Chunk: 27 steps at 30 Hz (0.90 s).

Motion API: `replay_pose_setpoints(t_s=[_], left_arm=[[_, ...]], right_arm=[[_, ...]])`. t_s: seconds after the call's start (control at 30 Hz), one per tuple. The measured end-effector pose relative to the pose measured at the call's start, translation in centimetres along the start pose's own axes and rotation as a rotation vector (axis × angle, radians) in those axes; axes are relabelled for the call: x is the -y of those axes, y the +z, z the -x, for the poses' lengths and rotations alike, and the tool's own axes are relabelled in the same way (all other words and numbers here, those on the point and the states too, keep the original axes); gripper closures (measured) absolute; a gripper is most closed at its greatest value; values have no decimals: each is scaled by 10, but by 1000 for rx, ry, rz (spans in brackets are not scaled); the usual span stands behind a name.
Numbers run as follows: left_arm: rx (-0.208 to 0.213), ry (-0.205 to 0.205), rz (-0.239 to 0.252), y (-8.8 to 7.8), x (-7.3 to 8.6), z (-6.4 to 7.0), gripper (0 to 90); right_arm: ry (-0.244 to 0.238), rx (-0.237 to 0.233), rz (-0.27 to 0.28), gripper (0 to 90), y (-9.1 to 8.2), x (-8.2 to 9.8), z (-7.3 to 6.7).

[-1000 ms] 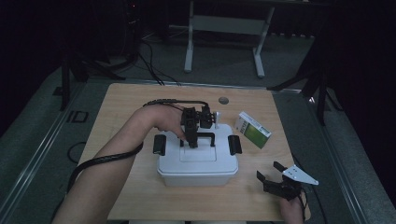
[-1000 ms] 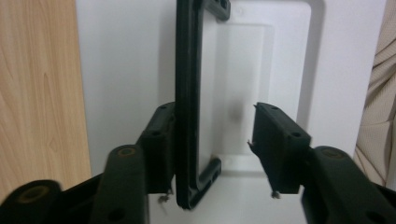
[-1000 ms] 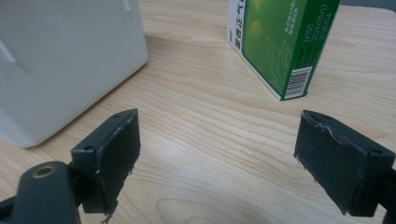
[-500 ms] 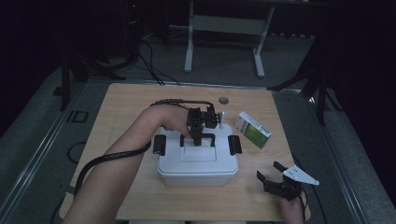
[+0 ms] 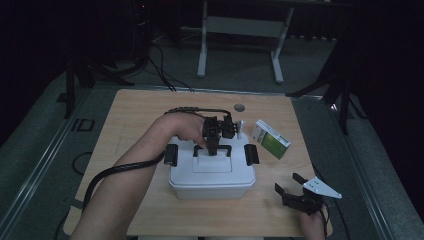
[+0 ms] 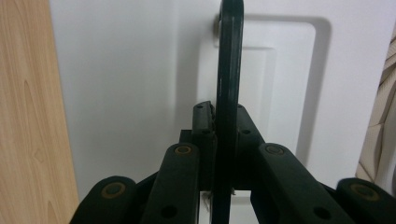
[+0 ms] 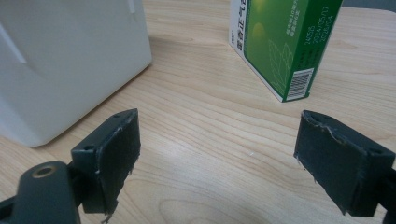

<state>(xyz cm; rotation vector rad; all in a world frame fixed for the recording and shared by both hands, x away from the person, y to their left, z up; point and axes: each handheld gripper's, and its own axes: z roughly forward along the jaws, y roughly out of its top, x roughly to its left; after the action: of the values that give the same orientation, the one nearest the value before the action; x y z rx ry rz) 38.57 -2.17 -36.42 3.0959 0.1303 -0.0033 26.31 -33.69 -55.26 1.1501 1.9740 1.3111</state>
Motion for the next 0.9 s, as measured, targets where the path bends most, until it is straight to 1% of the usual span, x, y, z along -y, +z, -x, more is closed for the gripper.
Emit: replay_pose_setpoints(t_s=[0.07,0.27,0.3,0.37,0.4,0.53,0.57,0.6,0.67,0.73,0.9], left_arm=[[-6,4,-1,-1,0,0,842],[-20,-5,11,-7,1,1,842],[-20,-10,15,-8,2,2,842],[-26,-4,14,-11,3,2,841],[-24,-10,16,-13,4,3,842],[-36,-4,21,-21,6,5,842],[-35,-12,25,-22,7,5,842],[-37,-7,25,-25,8,5,843],[-37,-18,30,-28,11,5,842],[-39,-18,35,-32,15,5,842],[-43,-29,29,-36,26,6,842]], right_arm=[[2,0,-1,138,0,0,0],[2,-1,-2,138,0,0,0],[2,-1,-1,138,0,0,0],[2,0,-2,138,0,0,0],[0,0,-3,138,0,0,0],[2,-1,-3,138,0,0,0],[2,-1,-4,138,0,0,0],[2,-1,-3,138,0,0,0],[4,-1,-2,138,0,0,0],[3,0,-3,138,0,0,0],[1,0,-4,138,1,0,0]])
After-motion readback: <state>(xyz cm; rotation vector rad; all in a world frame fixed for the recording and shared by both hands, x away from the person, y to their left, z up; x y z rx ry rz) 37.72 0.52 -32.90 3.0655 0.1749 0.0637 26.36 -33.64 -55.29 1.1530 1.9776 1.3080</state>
